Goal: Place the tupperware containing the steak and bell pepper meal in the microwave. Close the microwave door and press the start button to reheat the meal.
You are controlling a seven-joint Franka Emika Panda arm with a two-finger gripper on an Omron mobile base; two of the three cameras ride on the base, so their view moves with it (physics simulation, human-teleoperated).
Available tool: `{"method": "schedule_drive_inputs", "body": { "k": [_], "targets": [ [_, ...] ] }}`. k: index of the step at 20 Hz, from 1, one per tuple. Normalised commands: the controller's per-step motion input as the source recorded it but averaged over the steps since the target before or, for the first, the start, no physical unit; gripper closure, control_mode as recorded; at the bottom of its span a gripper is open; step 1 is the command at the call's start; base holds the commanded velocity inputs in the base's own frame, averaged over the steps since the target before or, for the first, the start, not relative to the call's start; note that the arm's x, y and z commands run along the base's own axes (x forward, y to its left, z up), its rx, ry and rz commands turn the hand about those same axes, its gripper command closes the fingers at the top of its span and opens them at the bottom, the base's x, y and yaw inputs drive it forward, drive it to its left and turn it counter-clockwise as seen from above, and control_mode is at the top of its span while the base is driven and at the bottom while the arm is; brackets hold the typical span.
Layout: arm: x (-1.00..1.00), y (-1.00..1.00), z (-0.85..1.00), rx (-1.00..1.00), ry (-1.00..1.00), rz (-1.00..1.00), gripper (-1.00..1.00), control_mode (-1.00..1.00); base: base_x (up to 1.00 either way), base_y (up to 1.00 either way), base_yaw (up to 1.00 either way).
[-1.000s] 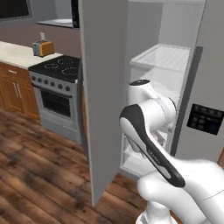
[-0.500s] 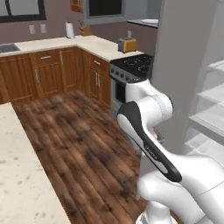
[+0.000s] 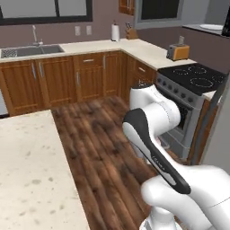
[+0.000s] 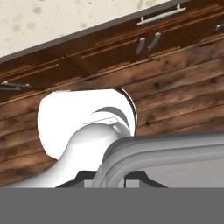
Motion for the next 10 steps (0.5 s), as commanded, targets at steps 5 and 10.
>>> {"method": "schedule_drive_inputs", "body": {
  "k": [5, 10],
  "targets": [
    [0.00, 0.00, 0.00, 0.00, 0.00, 0.00, 1.00, 1.00, 1.00, 0.00, 0.08],
    [0.00, 0.00, 0.00, 0.00, 0.00, 0.00, 1.00, 1.00, 1.00, 0.00, -0.18]
  ]
}}
